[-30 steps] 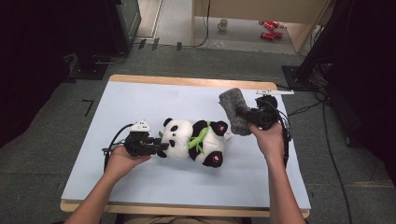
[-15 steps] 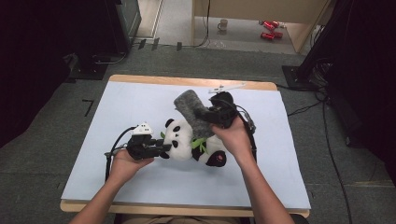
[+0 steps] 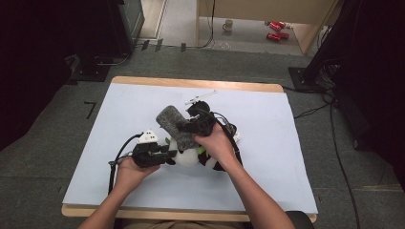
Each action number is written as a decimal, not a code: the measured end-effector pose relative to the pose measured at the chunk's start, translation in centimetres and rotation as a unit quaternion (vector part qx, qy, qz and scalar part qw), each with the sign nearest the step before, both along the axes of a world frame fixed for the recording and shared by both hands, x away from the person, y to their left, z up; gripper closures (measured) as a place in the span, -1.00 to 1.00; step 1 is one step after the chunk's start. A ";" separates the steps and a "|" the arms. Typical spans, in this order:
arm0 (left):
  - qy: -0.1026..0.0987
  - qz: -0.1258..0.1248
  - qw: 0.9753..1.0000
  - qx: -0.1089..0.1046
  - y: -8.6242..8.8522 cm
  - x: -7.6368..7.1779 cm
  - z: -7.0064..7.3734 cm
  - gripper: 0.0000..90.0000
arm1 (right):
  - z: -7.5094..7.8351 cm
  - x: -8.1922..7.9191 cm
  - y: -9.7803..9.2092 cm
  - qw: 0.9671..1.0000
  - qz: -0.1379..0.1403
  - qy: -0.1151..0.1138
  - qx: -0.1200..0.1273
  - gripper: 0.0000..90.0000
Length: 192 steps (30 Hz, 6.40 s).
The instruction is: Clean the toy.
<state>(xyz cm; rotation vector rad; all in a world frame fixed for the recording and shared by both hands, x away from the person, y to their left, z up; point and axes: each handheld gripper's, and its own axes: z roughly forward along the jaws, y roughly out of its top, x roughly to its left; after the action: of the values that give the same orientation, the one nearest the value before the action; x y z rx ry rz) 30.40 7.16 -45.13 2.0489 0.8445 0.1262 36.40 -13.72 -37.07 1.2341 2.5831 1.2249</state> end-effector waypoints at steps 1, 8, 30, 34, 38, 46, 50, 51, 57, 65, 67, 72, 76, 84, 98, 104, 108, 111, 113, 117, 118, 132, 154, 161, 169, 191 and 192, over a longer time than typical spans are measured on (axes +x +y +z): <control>-0.002 0.001 1.000 0.001 0.0 0.0 0.0 0.53 | -0.2 0.1 0.1 1.000 0.001 0.001 -0.003 0.71; -0.006 0.002 1.000 0.012 -0.2 0.1 -0.2 0.56 | -1.2 0.6 -0.2 1.000 -0.008 0.006 -0.023 0.71; 0.013 -0.001 1.000 0.009 0.0 1.1 -0.3 0.60 | -1.7 1.0 -4.8 0.996 -0.073 0.002 -0.049 0.72; 0.012 -0.004 1.000 0.007 -0.2 1.4 -0.4 0.62 | -1.8 0.7 -5.5 0.996 -0.081 -0.001 -0.048 0.72; 0.014 -0.004 1.000 0.003 -0.3 1.6 -0.4 0.62 | -1.6 0.7 -6.1 0.995 -0.089 -0.007 -0.053 0.72; 0.016 -0.004 1.000 0.000 -0.3 1.8 -0.4 0.62 | -0.5 0.4 -7.6 0.993 -0.110 -0.019 -0.043 0.73; 0.016 -0.003 1.000 0.000 -0.3 1.8 -0.5 0.62 | 0.9 0.1 -8.1 0.992 -0.121 -0.027 -0.029 0.73; 0.017 -0.003 1.000 0.000 -0.3 1.8 -0.5 0.62 | 1.1 0.1 -8.1 0.992 -0.118 -0.030 -0.025 0.73; 0.021 0.012 1.000 -0.010 -0.4 1.7 -0.5 0.62 | 1.9 -0.3 -6.4 0.996 -0.088 -0.033 0.001 0.73; 0.011 0.013 1.000 -0.014 -0.3 1.4 -0.6 0.62 | 1.7 -0.4 -3.0 0.999 -0.032 -0.016 0.037 0.73; 0.009 0.014 1.000 -0.014 -0.3 1.4 -0.6 0.62 | 1.1 -0.2 -2.1 0.999 -0.020 -0.004 0.037 0.73; 0.005 0.013 1.000 -0.004 -0.3 1.3 -0.6 0.61 | -1.4 0.4 -1.0 1.000 -0.012 0.019 -0.004 0.72; 0.006 0.013 1.000 -0.009 -0.2 1.4 -0.6 0.61 | -1.8 0.9 -2.0 0.999 -0.020 0.024 0.005 0.71; 0.002 0.008 1.000 0.002 -0.1 1.4 -0.5 0.61 | -1.8 1.4 -4.7 0.998 -0.063 0.016 -0.008 0.72; 0.005 0.004 1.000 -0.009 0.1 2.9 -0.6 0.62 | -1.2 1.1 -8.8 0.992 -0.123 -0.002 -0.004 0.73; 0.012 0.007 1.000 -0.017 -0.1 3.3 -0.5 0.64 | 0.0 0.4 -10.9 0.988 -0.156 -0.015 0.017 0.74; 0.013 0.013 1.000 -0.024 -0.2 3.5 -0.3 0.67 | 1.0 -0.1 -10.8 0.988 -0.145 -0.019 0.046 0.73; 0.009 0.017 0.999 -0.025 -0.4 3.4 -0.2 0.69 | 1.9 -0.7 -9.7 0.990 -0.126 -0.026 0.063 0.73; 0.005 0.018 1.000 -0.022 -0.6 3.2 -0.1 0.69 | 2.2 -1.0 -8.7 0.991 -0.110 -0.030 0.071 0.73; 0.006 0.015 1.000 -0.024 -0.8 3.0 0.0 0.70 | 2.1 -1.4 -6.6 0.993 -0.073 -0.014 0.092 0.73; 0.008 0.015 1.000 -0.025 -0.8 3.0 0.0 0.70 | 1.8 -1.5 -6.1 0.993 -0.066 -0.008 0.095 0.73; 0.004 0.014 1.000 -0.020 -1.0 2.9 -0.1 0.71 | -1.8 -1.8 -2.2 1.000 -0.027 -0.013 0.002 0.73; -0.001 0.004 1.000 -0.010 -0.9 3.2 -0.3 0.72 | -1.7 -0.1 -7.5 0.994 -0.104 0.003 -0.022 0.73; 0.008 0.004 1.000 -0.013 -0.9 3.3 -0.3 0.72 | -1.3 0.2 -10.0 0.991 -0.134 0.012 0.013 0.74; 0.007 0.008 1.000 -0.013 -1.1 3.2 -0.1 0.73 | 1.2 -1.1 -9.1 0.992 -0.106 -0.004 0.065 0.74; 0.000 0.014 1.000 -0.011 -1.3 3.2 0.1 0.75 | -1.7 -2.4 -2.7 0.999 -0.033 -0.017 -0.021 0.74; 0.001 0.014 1.000 -0.008 -1.3 3.2 0.1 0.75 | -1.7 -2.4 -2.8 0.999 -0.033 -0.017 -0.021 0.75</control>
<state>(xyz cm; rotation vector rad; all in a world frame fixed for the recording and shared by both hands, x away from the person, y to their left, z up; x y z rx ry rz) 33.63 5.85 -44.99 2.0227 0.8738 0.1330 34.00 -16.47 -38.79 1.2678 2.5094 1.1637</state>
